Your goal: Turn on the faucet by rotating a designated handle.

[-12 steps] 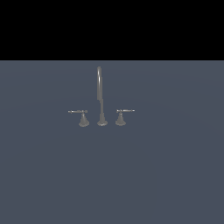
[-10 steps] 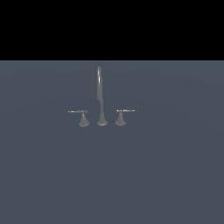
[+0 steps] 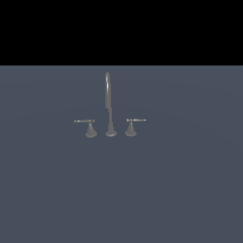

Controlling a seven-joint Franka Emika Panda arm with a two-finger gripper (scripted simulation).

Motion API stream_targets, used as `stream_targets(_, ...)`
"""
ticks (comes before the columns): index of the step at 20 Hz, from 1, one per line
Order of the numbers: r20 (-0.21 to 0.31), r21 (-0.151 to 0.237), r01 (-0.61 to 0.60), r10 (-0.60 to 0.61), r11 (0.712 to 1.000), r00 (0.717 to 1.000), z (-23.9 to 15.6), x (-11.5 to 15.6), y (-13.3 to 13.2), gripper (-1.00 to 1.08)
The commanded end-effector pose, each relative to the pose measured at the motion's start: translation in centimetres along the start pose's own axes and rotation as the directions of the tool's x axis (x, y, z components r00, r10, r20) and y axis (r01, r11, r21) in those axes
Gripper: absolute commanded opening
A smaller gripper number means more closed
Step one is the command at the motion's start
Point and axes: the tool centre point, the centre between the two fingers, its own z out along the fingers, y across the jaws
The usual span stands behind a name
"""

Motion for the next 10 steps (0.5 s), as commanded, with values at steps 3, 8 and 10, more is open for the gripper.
stream_targets(3,0.001,-0.005,-0.007,0.007,1.000,1.000,0.0,0.2,0.1,-1.00)
stream_targets(8,0.004,-0.029,-0.047,0.047,0.998,0.999,0.3,1.2,0.4,-1.00)
stream_targets(10,0.006,-0.043,-0.071,0.071,0.997,0.997,0.5,1.7,0.6,-1.00)
